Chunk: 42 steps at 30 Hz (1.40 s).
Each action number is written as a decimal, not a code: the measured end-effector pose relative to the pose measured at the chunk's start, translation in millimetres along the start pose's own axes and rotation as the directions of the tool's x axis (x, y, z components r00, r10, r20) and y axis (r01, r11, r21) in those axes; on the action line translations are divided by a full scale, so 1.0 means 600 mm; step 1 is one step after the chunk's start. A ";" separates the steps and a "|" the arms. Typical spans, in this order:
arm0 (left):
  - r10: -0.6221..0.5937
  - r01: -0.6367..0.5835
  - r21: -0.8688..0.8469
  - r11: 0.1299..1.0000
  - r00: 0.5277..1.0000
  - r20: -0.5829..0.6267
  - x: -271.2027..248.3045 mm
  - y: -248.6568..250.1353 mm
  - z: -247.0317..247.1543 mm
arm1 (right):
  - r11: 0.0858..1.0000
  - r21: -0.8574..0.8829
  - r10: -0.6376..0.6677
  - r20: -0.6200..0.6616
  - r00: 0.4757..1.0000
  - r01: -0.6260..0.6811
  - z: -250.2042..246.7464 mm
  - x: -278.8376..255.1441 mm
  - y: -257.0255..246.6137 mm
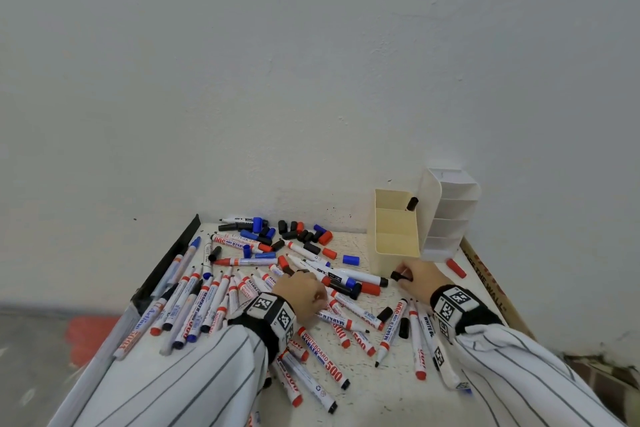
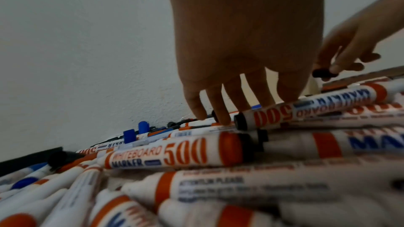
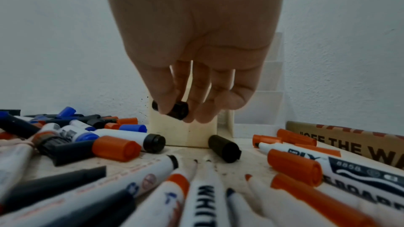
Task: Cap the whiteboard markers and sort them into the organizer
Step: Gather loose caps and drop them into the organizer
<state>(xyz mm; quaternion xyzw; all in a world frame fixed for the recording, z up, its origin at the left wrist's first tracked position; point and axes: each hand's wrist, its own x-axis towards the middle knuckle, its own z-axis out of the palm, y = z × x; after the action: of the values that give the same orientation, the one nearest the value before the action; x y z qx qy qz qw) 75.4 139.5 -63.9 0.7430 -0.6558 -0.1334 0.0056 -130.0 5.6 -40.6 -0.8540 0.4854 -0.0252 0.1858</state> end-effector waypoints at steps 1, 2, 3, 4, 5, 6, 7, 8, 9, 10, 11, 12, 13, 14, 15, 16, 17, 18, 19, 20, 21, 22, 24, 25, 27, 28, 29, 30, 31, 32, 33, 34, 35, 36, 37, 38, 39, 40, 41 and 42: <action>0.018 -0.018 0.010 1.000 1.000 -0.016 0.000 0.006 -0.001 | 1.000 0.018 -0.005 -0.002 1.000 0.005 0.001 -0.004 -0.003; 0.030 -0.030 -0.008 1.000 0.999 -0.018 -0.001 0.010 -0.002 | 0.999 0.033 -0.007 -0.005 1.000 0.007 0.002 -0.007 -0.006; 0.040 -0.040 -0.037 0.999 0.999 0.004 -0.003 0.013 -0.003 | 0.999 0.048 -0.007 -0.007 1.000 0.007 0.002 -0.010 -0.009; 0.050 -0.048 -0.045 0.998 0.998 0.046 -0.005 0.016 -0.004 | 0.998 0.062 -0.014 -0.009 1.000 0.015 0.003 -0.014 -0.012; 0.059 -0.057 -0.015 0.998 0.994 0.092 -0.008 0.019 -0.006 | 0.997 0.074 -0.027 -0.011 1.000 0.028 0.003 -0.017 -0.015; 0.063 -0.067 0.033 0.997 0.992 0.114 -0.011 0.020 -0.008 | 0.995 0.087 -0.047 -0.013 0.999 0.048 0.003 -0.020 -0.018; 0.064 -0.071 0.066 0.995 0.992 0.110 -0.012 0.020 -0.008 | 0.992 0.101 -0.074 -0.013 0.997 0.075 0.003 -0.023 -0.022; 0.054 -0.060 0.066 0.996 0.995 0.089 -0.012 0.020 -0.008 | 0.988 0.114 -0.104 -0.018 0.994 0.106 0.004 -0.025 -0.025; 0.031 -0.033 0.032 0.999 0.998 0.057 -0.012 0.019 -0.009 | 0.983 0.123 -0.133 -0.027 0.991 0.135 0.004 -0.027 -0.028; -0.006 0.007 -0.020 1.000 1.000 0.029 -0.014 0.017 -0.010 | 0.979 0.128 -0.156 -0.041 0.987 0.160 0.004 -0.029 -0.032; -0.042 0.042 -0.069 0.997 0.999 0.000 -0.017 0.015 -0.014 | 0.974 0.133 -0.175 -0.060 0.983 0.181 0.003 -0.030 -0.036; -0.073 0.069 -0.108 0.992 0.997 -0.026 -0.020 0.012 -0.018 | 0.969 0.145 -0.191 -0.075 0.979 0.200 0.003 -0.031 -0.041; -0.095 0.087 -0.140 0.986 0.994 -0.050 -0.024 0.009 -0.022 | 0.963 0.162 -0.205 -0.082 0.975 0.216 0.001 -0.033 -0.046; -0.116 0.104 -0.170 0.980 0.991 -0.066 -0.027 0.006 -0.025 | 0.957 0.175 -0.219 -0.083 0.972 0.231 0.000 -0.035 -0.053; -0.133 0.117 -0.196 0.974 0.988 -0.073 -0.031 0.003 -0.027 | 0.952 0.180 -0.236 -0.082 0.968 0.247 0.000 -0.037 -0.060; -0.150 0.130 -0.219 0.967 0.986 -0.073 -0.036 0.001 -0.030 | 0.947 0.181 -0.255 -0.079 0.964 0.265 0.000 -0.039 -0.069; -0.158 0.137 -0.235 0.962 0.985 -0.071 -0.042 -0.001 -0.032 | 0.941 0.183 -0.276 -0.077 0.958 0.285 0.000 -0.042 -0.077; -0.158 0.137 -0.246 0.960 0.985 -0.067 -0.047 -0.003 -0.034 | 0.935 0.192 -0.290 -0.075 0.954 0.299 0.001 -0.045 -0.086; -0.148 0.127 -0.252 0.959 0.987 -0.067 -0.053 -0.004 -0.036 | 0.927 0.209 -0.302 -0.076 0.950 0.311 0.003 -0.048 -0.094; -0.140 0.118 -0.260 0.958 0.988 -0.069 -0.059 -0.004 -0.039 | 0.919 0.225 -0.315 -0.081 0.946 0.325 0.006 -0.051 -0.101; -0.134 0.110 -0.263 0.958 0.988 -0.074 -0.067 -0.003 -0.042 | 0.906 0.241 -0.336 -0.089 0.938 0.347 0.009 -0.053 -0.107; -0.129 0.106 -0.257 0.961 0.989 -0.075 -0.074 -0.003 -0.045 | 0.896 0.256 -0.351 -0.090 0.932 0.363 0.013 -0.054 -0.112; -0.125 0.106 -0.257 0.960 0.990 -0.059 -0.087 -0.002 -0.048 | 0.880 0.279 -0.374 -0.089 0.923 0.383 0.019 -0.056 -0.120; -0.127 0.107 -0.283 0.953 0.990 -0.055 -0.093 -0.002 -0.049 | 0.878 0.283 -0.378 -0.087 0.922 0.387 0.021 -0.057 -0.124; -0.150 0.106 -0.413 0.905 0.986 -0.076 -0.106 -0.005 -0.049 | 0.889 0.286 -0.353 -0.072 0.933 0.359 0.021 -0.064 -0.138; -0.159 0.091 -0.495 0.864 0.982 -0.097 -0.111 -0.008 -0.049 | 0.898 0.292 -0.327 -0.059 0.943 0.330 0.022 -0.068 -0.147; -0.159 0.069 -0.557 0.828 0.981 -0.115 -0.117 -0.011 -0.049 | 0.901 0.305 -0.306 -0.056 0.950 0.308 0.023 -0.071 -0.154; -0.146 0.041 -0.582 0.812 0.980 -0.134 -0.122 -0.012 -0.048 | 0.900 0.329 -0.284 -0.058 0.957 0.286 0.025 -0.074 -0.162; -0.131 0.018 -0.579 0.815 0.979 -0.155 -0.127 -0.013 -0.047 | 0.894 0.355 -0.266 -0.066 0.962 0.272 0.027 -0.076 -0.169; -0.125 0.002 -0.565 0.825 0.976 -0.178 -0.133 -0.013 -0.047 | 0.890 0.374 -0.252 -0.071 0.965 0.260 0.029 -0.079 -0.176; -0.128 -0.008 -0.550 0.835 0.970 -0.208 -0.138 -0.012 -0.048 | 0.886 0.387 -0.243 -0.080 0.967 0.255 0.032 -0.081 -0.183; -0.137 -0.014 -0.537 0.843 0.961 -0.239 -0.144 -0.011 -0.050 | 0.882 0.398 -0.235 -0.091 0.968 0.252 0.034 -0.083 -0.190; -0.145 -0.017 -0.524 0.852 0.953 -0.266 -0.150 -0.011 -0.051 | 0.877 0.408 -0.231 -0.106 0.967 0.254 0.035 -0.086 -0.198; -0.143 -0.025 -0.501 0.865 0.945 -0.294 -0.155 -0.011 -0.053 | 0.869 0.420 -0.230 -0.124 0.965 0.261 0.037 -0.088 -0.206; -0.137 -0.031 -0.475 0.879 0.939 -0.315 -0.159 -0.013 -0.053 | 0.858 0.434 -0.233 -0.145 0.962 0.274 0.037 -0.092 -0.214; -0.135 -0.033 -0.462 0.886 0.936 -0.324 -0.164 -0.014 -0.054 | 0.848 0.445 -0.236 -0.166 0.957 0.286 0.038 -0.095 -0.222; -0.138 -0.033 -0.469 0.883 0.936 -0.324 -0.168 -0.014 -0.054 | 0.839 0.455 -0.240 -0.185 0.953 0.300 0.039 -0.098 -0.228; -0.141 -0.035 -0.488 0.872 0.937 -0.319 -0.173 -0.012 -0.056 | 0.831 0.462 -0.245 -0.198 0.949 0.310 0.039 -0.101 -0.233; -0.141 -0.034 -0.506 0.862 0.943 -0.303 -0.177 -0.011 -0.059 | 0.824 0.466 -0.255 -0.205 0.945 0.323 0.040 -0.103 -0.237; -0.141 -0.025 -0.523 0.852 0.951 -0.276 -0.182 -0.008 -0.063 | 0.814 0.472 -0.268 -0.211 0.940 0.338 0.042 -0.105 -0.239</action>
<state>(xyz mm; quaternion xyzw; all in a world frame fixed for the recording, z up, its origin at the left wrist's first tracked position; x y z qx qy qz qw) 76.7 240.3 -7.4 0.7447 -0.5635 -0.1897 0.3030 -40.1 131.4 -6.4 -0.8389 0.3309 -0.2369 0.3614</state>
